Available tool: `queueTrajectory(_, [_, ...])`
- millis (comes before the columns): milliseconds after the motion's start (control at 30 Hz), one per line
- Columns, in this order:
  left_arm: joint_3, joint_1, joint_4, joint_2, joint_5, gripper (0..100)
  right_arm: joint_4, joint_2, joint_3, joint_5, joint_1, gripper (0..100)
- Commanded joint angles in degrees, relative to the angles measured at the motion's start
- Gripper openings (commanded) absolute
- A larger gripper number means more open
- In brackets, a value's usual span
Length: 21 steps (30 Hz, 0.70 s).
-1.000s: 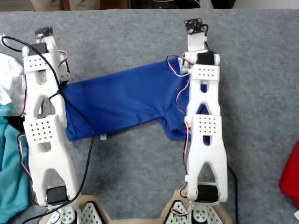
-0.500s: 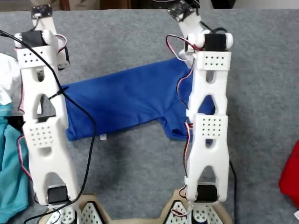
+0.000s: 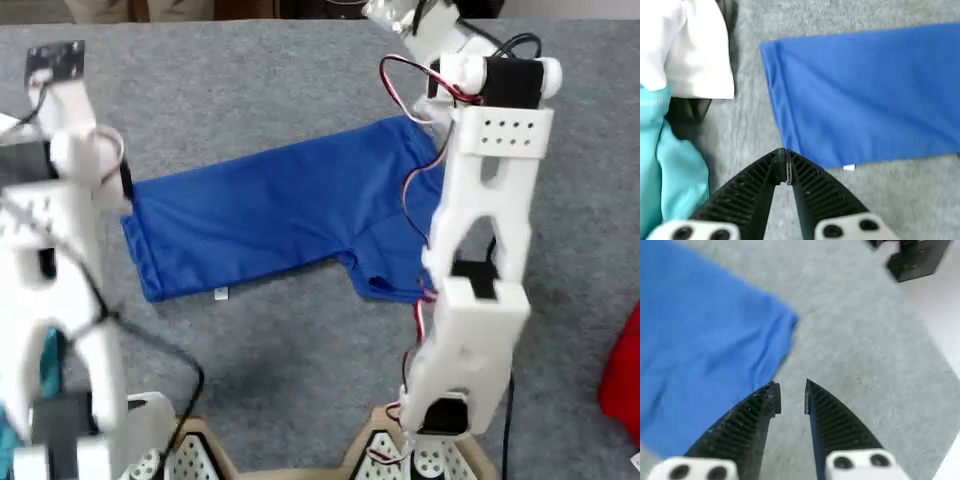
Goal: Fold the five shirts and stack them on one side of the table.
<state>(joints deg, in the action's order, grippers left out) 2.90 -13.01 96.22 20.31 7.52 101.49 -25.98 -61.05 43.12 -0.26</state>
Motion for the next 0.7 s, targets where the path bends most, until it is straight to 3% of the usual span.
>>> queueTrajectory(0, [-12.04,-2.02,-2.20,13.32,0.70,2,0.79,13.93,19.30,4.57,0.13,10.8])
queueTrajectory(233, [-24.18,-9.67,-1.67,25.71,10.55,2,0.53,36.53,53.23,10.46,-2.33,10.9])
queueTrajectory(533, [-32.79,-18.55,-1.76,34.86,19.25,2,0.79,58.15,78.46,6.07,-5.41,11.3])
queueTrajectory(667, [-35.60,-20.84,-1.76,38.46,21.63,2,0.70,62.64,87.08,6.33,-5.41,22.5])
